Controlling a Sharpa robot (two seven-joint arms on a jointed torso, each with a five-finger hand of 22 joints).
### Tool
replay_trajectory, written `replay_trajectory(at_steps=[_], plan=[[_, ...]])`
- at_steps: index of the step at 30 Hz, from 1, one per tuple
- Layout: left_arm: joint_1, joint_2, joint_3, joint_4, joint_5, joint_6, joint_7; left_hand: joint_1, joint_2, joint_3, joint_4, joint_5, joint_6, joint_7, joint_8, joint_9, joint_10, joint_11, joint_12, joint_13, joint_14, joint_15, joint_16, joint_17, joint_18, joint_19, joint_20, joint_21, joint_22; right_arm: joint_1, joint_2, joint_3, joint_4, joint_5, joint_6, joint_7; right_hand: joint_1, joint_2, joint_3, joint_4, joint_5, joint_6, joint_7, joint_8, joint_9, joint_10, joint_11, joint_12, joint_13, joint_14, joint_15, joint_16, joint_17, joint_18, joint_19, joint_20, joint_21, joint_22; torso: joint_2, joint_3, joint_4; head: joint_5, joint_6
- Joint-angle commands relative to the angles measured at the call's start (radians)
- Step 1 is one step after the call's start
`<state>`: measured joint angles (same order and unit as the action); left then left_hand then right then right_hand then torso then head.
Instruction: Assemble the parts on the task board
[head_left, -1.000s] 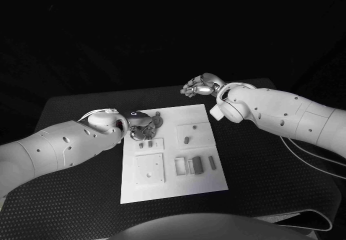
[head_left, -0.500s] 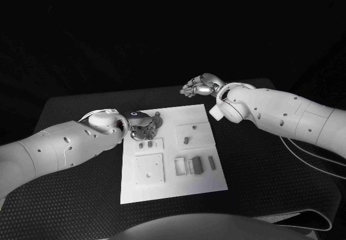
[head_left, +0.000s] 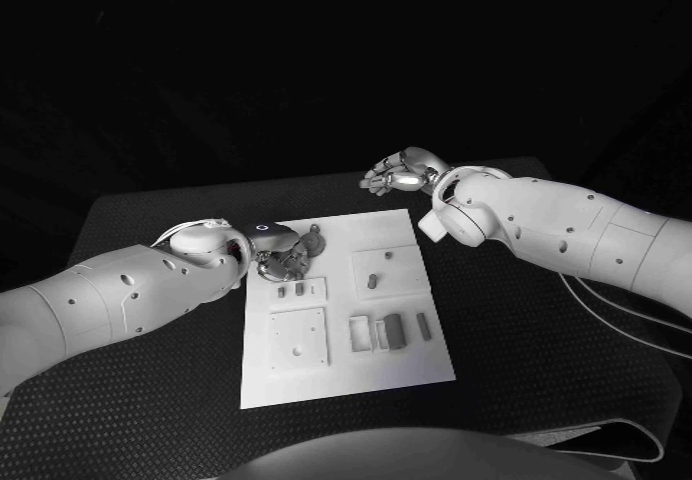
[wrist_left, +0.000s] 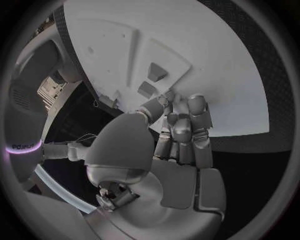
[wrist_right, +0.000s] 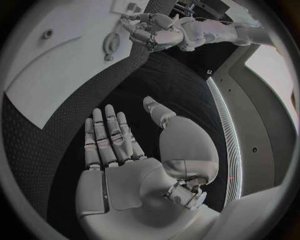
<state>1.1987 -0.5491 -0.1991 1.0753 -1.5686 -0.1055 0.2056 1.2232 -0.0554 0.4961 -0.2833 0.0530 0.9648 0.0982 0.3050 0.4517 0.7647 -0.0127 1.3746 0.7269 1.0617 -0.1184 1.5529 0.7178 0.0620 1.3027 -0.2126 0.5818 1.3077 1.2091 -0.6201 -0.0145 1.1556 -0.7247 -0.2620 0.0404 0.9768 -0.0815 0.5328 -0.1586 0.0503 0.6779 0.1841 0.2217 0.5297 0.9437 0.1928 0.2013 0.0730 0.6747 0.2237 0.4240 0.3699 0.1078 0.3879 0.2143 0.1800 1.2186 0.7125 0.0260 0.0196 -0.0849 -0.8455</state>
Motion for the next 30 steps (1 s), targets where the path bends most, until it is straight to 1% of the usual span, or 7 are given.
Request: replay_trajectory(at_steps=[1,11,20,25,27,29,30], plan=[[-0.002,-0.001,0.000,0.000,0.052,-0.009,0.021,-0.002,0.010,0.000,0.006,-0.004,0.008,0.001,0.006,0.000,0.007,0.003,0.004,-0.002,0.006,0.001,0.006,0.000,0.023,0.006,-0.001,0.004,0.019,0.000,0.002,0.000,0.001,-0.001,0.011,0.006,-0.006,0.000,-0.001,0.006,-0.002,-0.007,0.065,0.004,-0.002,0.008,0.002,-0.004,-0.001,0.007,0.001,-0.006,-0.001,-0.002,0.008,0.002,-0.006,0.002,0.000,0.0000,0.0002,0.000,0.000],[-0.002,-0.007,0.008,-0.004,0.105,-0.020,0.026,-0.005,0.014,0.002,0.006,-0.004,0.007,0.001,0.006,0.000,0.009,0.003,0.003,-0.003,0.008,0.001,0.006,0.000,0.024,0.008,-0.002,0.004,0.018,0.000,0.001,0.000,0.000,-0.001,0.010,0.007,-0.006,-0.001,-0.002,0.006,-0.002,-0.007,0.065,0.004,-0.002,0.008,0.002,-0.004,-0.001,0.007,0.001,-0.006,-0.001,-0.002,0.008,0.002,-0.007,0.002,0.000,0.0007,0.0005,0.000,0.000],[-0.002,-0.004,0.010,-0.004,0.116,-0.025,0.028,-0.007,0.015,0.003,0.007,-0.004,0.007,0.002,0.006,0.000,0.010,0.003,0.003,-0.003,0.009,0.001,0.006,0.000,0.024,0.009,-0.002,0.004,0.018,0.000,0.002,0.000,0.000,-0.001,0.010,0.007,-0.006,-0.001,-0.002,0.007,-0.002,-0.007,0.065,0.004,-0.002,0.008,0.002,-0.004,-0.001,0.007,0.001,-0.006,-0.001,-0.001,0.008,0.002,-0.008,0.002,0.000,0.0008,-0.0006,0.001,0.001],[-0.002,-0.003,0.012,-0.008,0.161,-0.018,0.028,-0.008,0.016,0.004,0.007,-0.004,0.005,0.002,0.005,0.000,0.011,0.004,0.003,-0.003,0.010,0.001,0.006,0.000,0.025,0.010,-0.002,0.004,0.018,0.000,0.003,0.000,0.000,-0.001,0.011,0.007,-0.006,-0.001,-0.002,0.007,-0.002,-0.007,0.065,0.004,-0.002,0.008,0.002,-0.004,-0.002,0.007,0.001,-0.006,-0.001,-0.001,0.008,0.002,-0.008,0.003,0.000,0.0008,-0.0004,0.001,0.001],[-0.002,-0.006,0.016,-0.008,0.165,-0.014,0.028,-0.008,0.017,0.004,0.007,-0.004,0.005,0.002,0.005,0.000,0.011,0.004,0.003,-0.003,0.010,0.001,0.006,0.000,0.025,0.010,-0.002,0.004,0.018,0.000,0.003,0.000,0.001,-0.001,0.010,0.007,-0.006,-0.001,-0.002,0.007,-0.002,-0.007,0.065,0.005,-0.003,0.008,0.002,-0.004,-0.002,0.007,0.001,-0.006,-0.001,-0.001,0.008,0.002,-0.008,0.003,-0.001,0.0009,-0.0003,0.001,0.002],[-0.002,-0.008,0.026,-0.006,0.179,-0.009,0.027,-0.009,0.018,0.004,0.007,-0.004,0.004,0.003,0.004,0.000,0.011,0.004,0.003,-0.004,0.010,0.001,0.005,0.000,0.025,0.010,-0.002,0.004,0.018,0.000,0.003,0.000,0.001,-0.001,0.010,0.007,-0.006,-0.001,-0.002,0.007,-0.002,-0.007,0.065,0.005,-0.003,0.008,0.002,-0.004,-0.002,0.007,0.001,-0.006,-0.001,-0.001,0.008,0.002,-0.008,0.003,-0.001,0.0008,0.0004,0.001,0.002],[-0.002,-0.009,0.028,-0.005,0.185,-0.007,0.027,-0.009,0.018,0.005,0.007,-0.004,0.004,0.003,0.004,-0.001,0.011,0.004,0.003,-0.004,0.010,0.001,0.005,0.000,0.025,0.010,-0.002,0.004,0.018,0.000,0.002,0.000,0.001,-0.001,0.010,0.007,-0.006,-0.001,-0.002,0.007,-0.002,-0.007,0.065,0.005,-0.003,0.008,0.002,-0.004,-0.002,0.007,0.001,-0.006,-0.001,-0.001,0.008,0.002,-0.008,0.003,-0.001,0.0011,0.0004,0.001,0.002]])
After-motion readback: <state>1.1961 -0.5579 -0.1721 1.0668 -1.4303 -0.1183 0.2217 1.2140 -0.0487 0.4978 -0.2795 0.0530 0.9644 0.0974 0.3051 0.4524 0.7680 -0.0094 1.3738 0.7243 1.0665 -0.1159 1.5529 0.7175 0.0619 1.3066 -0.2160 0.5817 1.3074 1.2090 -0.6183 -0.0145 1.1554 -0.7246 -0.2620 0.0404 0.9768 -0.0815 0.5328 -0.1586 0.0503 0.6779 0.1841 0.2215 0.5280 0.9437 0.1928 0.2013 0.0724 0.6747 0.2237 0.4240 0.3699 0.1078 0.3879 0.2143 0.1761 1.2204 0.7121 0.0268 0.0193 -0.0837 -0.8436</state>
